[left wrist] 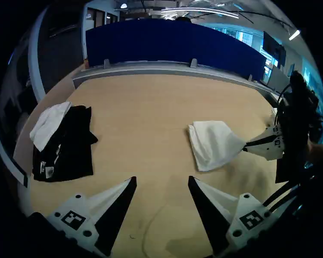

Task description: Fold towel

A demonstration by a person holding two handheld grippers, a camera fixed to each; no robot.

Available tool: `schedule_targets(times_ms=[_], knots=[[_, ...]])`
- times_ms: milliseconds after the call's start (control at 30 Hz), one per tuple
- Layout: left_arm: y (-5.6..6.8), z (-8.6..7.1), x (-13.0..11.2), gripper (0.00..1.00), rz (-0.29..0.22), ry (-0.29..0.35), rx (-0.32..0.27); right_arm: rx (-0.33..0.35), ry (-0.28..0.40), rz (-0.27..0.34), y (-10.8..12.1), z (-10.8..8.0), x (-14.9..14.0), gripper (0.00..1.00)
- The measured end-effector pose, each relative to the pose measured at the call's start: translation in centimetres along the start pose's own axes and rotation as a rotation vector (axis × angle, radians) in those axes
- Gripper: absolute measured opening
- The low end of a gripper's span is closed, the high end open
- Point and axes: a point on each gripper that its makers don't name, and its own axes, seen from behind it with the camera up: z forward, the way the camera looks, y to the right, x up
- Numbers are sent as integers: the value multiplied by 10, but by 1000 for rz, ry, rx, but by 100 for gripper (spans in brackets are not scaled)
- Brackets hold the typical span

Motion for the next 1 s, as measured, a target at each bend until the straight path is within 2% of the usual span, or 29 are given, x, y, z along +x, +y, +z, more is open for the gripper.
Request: schedule_targets(times_ms=[300, 500, 800, 1000], knots=[[-2, -6, 13, 89, -14, 36, -2, -23, 117, -62, 13, -34, 80, 4], [-1, -8, 22, 89, -16, 56, -8, -44, 168, -95, 21, -56, 120, 4], [6, -9, 30, 89, -8, 73, -29, -82, 194, -77, 42, -83, 134, 4], [14, -6, 35, 89, 1, 75, -45, -120, 206, -49, 68, -105, 133, 4]])
